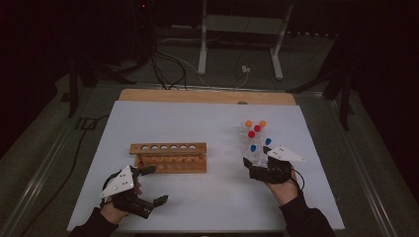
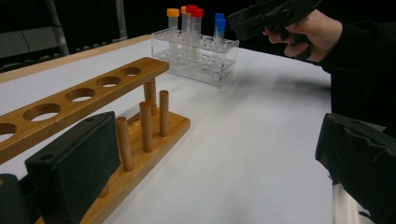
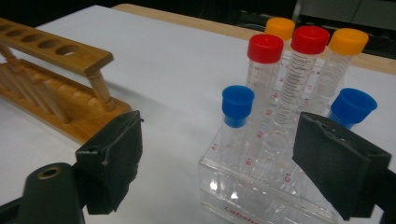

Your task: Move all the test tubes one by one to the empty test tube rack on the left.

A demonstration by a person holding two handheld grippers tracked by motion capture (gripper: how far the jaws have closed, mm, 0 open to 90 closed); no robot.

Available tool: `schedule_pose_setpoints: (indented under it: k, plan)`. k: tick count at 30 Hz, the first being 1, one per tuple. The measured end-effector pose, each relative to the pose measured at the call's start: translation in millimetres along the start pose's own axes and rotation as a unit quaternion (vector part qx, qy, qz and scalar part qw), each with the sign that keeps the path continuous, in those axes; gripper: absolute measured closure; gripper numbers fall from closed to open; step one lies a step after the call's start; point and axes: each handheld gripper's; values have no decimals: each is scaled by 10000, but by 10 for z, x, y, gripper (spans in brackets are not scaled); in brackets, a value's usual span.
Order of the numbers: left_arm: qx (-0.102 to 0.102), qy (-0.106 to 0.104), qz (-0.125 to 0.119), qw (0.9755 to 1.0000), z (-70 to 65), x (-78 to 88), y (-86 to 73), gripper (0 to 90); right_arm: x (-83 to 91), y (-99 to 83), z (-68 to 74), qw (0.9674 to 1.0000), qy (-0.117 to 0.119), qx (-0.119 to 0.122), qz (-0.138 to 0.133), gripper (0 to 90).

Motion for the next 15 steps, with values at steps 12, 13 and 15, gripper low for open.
schedule_pose_setpoints:
  k: [12, 13, 15]
  plan:
    - [1, -22, 8, 10000, -3, 0, 1, 6, -98, -8, -6, 9995, -257, -72, 174, 582]
    - [1, -26, 4, 10000, -3, 0, 2, 6, -104, -11, -7, 9994, -297, -71, 183, 610]
    - [-7, -29, 15, 10000, -5, -1, 1, 6, -119, -20, -14, 9992, -322, -74, 228, 668]
Point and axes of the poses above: each handheld gripper's, and its own axes: x roughly backward along the jaws, y roughly out of its top, z roughly to its left, and after that the axes turned 2 degrees about z, right-handed
